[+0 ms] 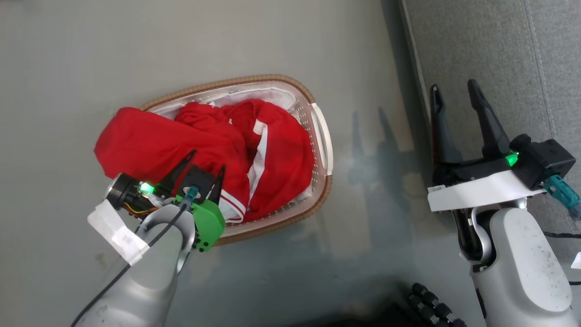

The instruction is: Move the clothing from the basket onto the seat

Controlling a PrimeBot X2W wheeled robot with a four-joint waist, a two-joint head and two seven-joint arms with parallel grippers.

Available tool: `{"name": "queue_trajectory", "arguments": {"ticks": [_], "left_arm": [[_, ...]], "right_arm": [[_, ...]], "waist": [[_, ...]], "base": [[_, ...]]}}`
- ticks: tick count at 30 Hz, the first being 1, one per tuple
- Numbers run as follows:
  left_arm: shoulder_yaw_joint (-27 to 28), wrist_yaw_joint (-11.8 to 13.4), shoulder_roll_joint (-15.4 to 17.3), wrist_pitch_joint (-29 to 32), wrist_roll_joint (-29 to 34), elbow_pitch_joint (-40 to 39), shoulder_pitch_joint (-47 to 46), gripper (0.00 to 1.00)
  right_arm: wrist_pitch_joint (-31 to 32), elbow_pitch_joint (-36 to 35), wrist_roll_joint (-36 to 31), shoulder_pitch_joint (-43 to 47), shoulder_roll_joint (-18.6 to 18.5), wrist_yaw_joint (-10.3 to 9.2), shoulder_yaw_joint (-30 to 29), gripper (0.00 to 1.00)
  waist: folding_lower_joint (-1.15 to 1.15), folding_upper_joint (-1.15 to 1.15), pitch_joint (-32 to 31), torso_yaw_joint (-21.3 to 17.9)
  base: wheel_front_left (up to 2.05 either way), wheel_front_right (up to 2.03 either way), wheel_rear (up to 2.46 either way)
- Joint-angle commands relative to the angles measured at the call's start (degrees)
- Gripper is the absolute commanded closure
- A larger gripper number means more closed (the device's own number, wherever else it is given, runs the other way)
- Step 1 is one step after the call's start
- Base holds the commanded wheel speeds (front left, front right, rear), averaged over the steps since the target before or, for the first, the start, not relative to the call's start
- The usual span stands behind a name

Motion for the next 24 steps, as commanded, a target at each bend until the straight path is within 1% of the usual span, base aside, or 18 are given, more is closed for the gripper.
{"name": "queue_trajectory", "arguments": {"ticks": [1,7,12,13,14,15,16,17,24], "left_arm": [[0.06,0.54,1.02,0.26,0.16,1.28,-1.87,0.0],[0.5,2.42,2.21,0.9,-0.31,6.24,-5.11,0.0],[0.37,3.13,2.47,1.85,-0.64,9.55,-6.72,0.0],[0.35,3.14,2.41,1.91,-0.77,10.1,-6.93,0.05],[0.34,3.2,2.31,2.0,-0.91,10.64,-7.16,0.27],[0.29,3.21,2.13,1.95,-1.1,11.04,-7.29,0.65],[0.25,3.17,1.99,1.89,-1.23,11.37,-7.35,0.91],[0.17,3.12,1.81,1.77,-1.44,11.8,-7.42,1.0],[-0.18,2.8,0.85,0.51,-2.34,11.9,-6.61,1.0]], "right_arm": [[-0.28,-0.28,0.58,-1.11,-0.13,-0.01,0.24,0.0],[-0.28,-0.42,1.54,-2.65,-0.13,-0.02,0.81,0.0],[-0.28,-0.55,1.95,-3.62,-0.13,-0.02,1.04,0.0],[-0.28,-0.53,1.95,-3.6,-0.13,-0.02,1.07,0.0],[-0.28,-0.49,2.05,-3.68,-0.13,-0.02,1.12,0.0],[-0.28,-0.44,2.09,-3.83,-0.15,-0.02,1.1,0.0],[-0.28,-0.38,2.14,-3.93,-0.15,-0.02,1.1,0.0],[-0.28,-0.25,2.2,-4.02,-0.14,-0.02,1.12,0.0],[-0.28,0.99,1.93,-3.4,-0.15,-0.01,0.77,0.0]], "waist": [[0.0,0.0,4.94,-4.34],[0.0,0.0,6.91,-5.52],[0.0,0.0,7.57,-5.94],[0.0,0.0,7.61,-5.97],[0.0,0.0,7.63,-6.0],[0.0,0.0,7.6,-6.0],[0.0,0.0,7.55,-5.98],[0.0,0.0,7.4,-5.96],[0.0,0.0,4.96,-5.12]], "base": [[0.0,0.0,0.0],[0.0,0.0,0.0],[0.0,0.0,0.0],[0.0,0.0,0.0],[0.0,0.0,0.0],[0.0,0.0,0.0],[0.0,0.0,0.0],[0.0,0.0,0.0],[0.0,0.0,0.0]]}}
